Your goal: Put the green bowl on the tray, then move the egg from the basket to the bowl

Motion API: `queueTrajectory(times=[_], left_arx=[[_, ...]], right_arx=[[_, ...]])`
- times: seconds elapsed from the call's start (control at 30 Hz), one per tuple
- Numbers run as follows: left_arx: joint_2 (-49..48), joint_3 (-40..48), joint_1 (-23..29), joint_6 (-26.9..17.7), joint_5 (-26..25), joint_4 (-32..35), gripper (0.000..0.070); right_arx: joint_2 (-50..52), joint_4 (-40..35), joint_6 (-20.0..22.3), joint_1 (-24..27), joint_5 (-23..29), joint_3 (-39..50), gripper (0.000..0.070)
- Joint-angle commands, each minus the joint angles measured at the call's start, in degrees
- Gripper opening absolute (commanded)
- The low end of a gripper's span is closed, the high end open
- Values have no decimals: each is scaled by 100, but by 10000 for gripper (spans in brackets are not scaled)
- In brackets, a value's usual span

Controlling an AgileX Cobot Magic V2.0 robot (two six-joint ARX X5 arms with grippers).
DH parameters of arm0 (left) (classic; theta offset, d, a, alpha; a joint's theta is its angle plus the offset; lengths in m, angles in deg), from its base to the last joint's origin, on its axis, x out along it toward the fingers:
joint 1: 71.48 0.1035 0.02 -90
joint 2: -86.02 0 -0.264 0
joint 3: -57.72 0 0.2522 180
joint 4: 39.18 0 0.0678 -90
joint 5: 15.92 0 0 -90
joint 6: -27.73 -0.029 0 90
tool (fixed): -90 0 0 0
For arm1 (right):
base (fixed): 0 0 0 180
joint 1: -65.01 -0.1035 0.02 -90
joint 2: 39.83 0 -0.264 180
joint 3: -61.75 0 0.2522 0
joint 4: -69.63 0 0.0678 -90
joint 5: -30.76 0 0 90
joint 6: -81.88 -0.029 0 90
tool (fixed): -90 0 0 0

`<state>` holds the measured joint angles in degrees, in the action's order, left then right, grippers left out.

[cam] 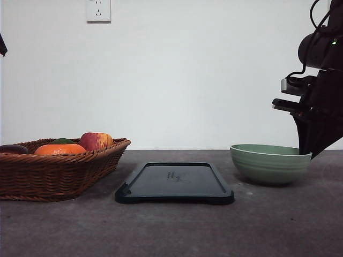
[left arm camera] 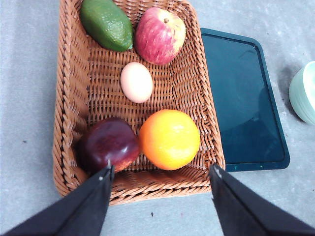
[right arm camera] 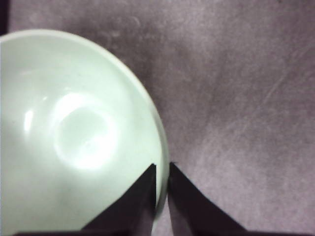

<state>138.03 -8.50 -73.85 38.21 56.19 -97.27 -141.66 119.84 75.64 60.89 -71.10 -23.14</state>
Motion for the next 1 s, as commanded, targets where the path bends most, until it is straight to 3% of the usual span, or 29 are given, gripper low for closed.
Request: queueTrajectory(times=[0.0,0.23,0.57,0.97], left_arx=[[33,-136,4,-57,-15,63,391],[33,-136,4,-57,-15,61,391],[33,-136,4,-57,-15,62,391],[33,-136,4,-59,-15,63,391]], right_arx=[[-121,-22,26,-13,-8,-131,4],[-108,480,29,-42,-101,-400,3],[-109,1999,116,-464,-762,-1920,3],[-249,2112,62,-1337,-712,-2836,3]])
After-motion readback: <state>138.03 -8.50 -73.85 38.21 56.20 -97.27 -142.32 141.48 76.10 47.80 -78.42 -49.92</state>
